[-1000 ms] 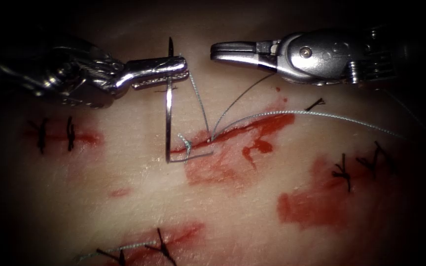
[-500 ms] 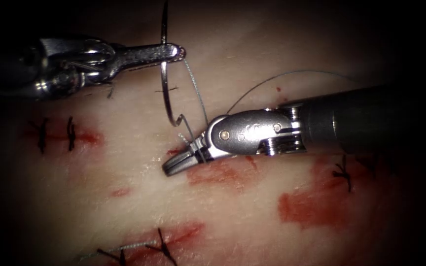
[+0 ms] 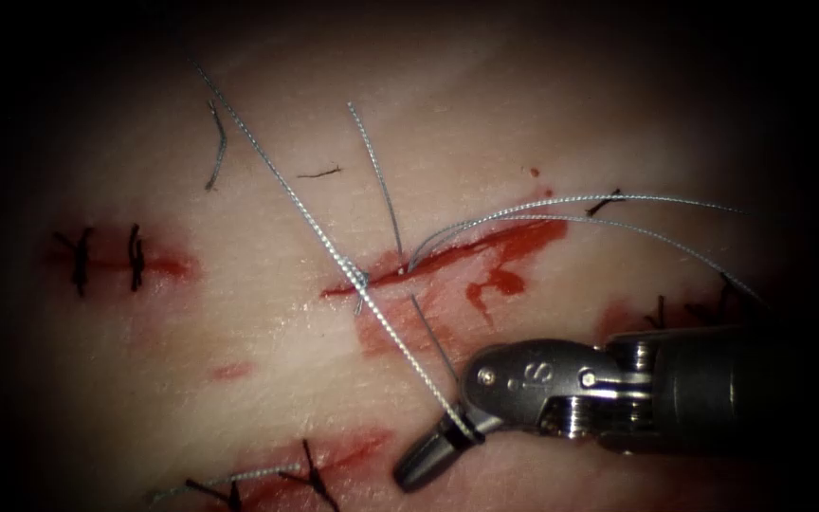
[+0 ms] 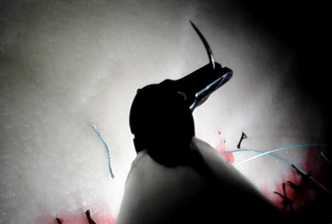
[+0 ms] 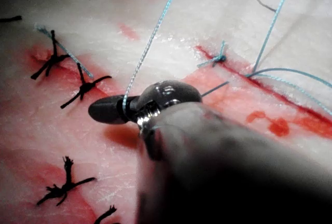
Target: Wound Closure
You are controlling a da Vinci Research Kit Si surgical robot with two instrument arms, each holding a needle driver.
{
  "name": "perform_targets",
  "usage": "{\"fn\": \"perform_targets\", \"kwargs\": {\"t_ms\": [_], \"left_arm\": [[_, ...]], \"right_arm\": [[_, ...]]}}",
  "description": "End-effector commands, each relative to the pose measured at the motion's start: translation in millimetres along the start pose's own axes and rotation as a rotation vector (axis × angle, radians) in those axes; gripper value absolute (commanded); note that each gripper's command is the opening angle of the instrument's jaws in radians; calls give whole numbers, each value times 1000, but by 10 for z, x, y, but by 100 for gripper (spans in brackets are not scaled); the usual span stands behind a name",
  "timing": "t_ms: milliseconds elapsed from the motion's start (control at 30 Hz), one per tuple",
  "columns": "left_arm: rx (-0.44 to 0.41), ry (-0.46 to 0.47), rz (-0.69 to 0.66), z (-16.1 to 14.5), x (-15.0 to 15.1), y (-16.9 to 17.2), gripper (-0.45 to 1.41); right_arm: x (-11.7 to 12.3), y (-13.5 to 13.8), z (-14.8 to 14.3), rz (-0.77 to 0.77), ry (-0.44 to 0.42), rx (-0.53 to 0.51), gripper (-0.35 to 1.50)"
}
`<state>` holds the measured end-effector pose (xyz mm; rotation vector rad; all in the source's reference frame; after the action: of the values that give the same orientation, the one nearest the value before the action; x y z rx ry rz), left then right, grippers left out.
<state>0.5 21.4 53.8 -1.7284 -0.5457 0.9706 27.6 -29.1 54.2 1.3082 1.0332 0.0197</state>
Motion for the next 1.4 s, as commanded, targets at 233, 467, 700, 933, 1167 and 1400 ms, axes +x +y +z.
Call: {"fn": "perform_targets", "kwargs": {"t_ms": [233, 467, 700, 933, 1167, 1400], "left_arm": [[64, 71, 128, -42, 69, -10, -45], [154, 133, 238, -74, 125, 7, -45], [-10, -59, 127, -6, 14, 10, -45], [-182, -255, 44, 55, -128, 20, -45], [-274, -366, -34, 74, -171, 44, -45], [-233, -366, -44, 70, -164, 43, -45]], "right_arm": [[-46, -49, -21, 183, 46, 55, -35], [-94, -79, -53, 293, -40, 4, -35], [-43, -49, -68, 292, 274, -331, -35], [-17, -28, -82, 534, 245, -915, 101], [-30, 16, -83, 628, 432, -1000, 118], [-10, 52, -52, 738, 504, -898, 116]]}}
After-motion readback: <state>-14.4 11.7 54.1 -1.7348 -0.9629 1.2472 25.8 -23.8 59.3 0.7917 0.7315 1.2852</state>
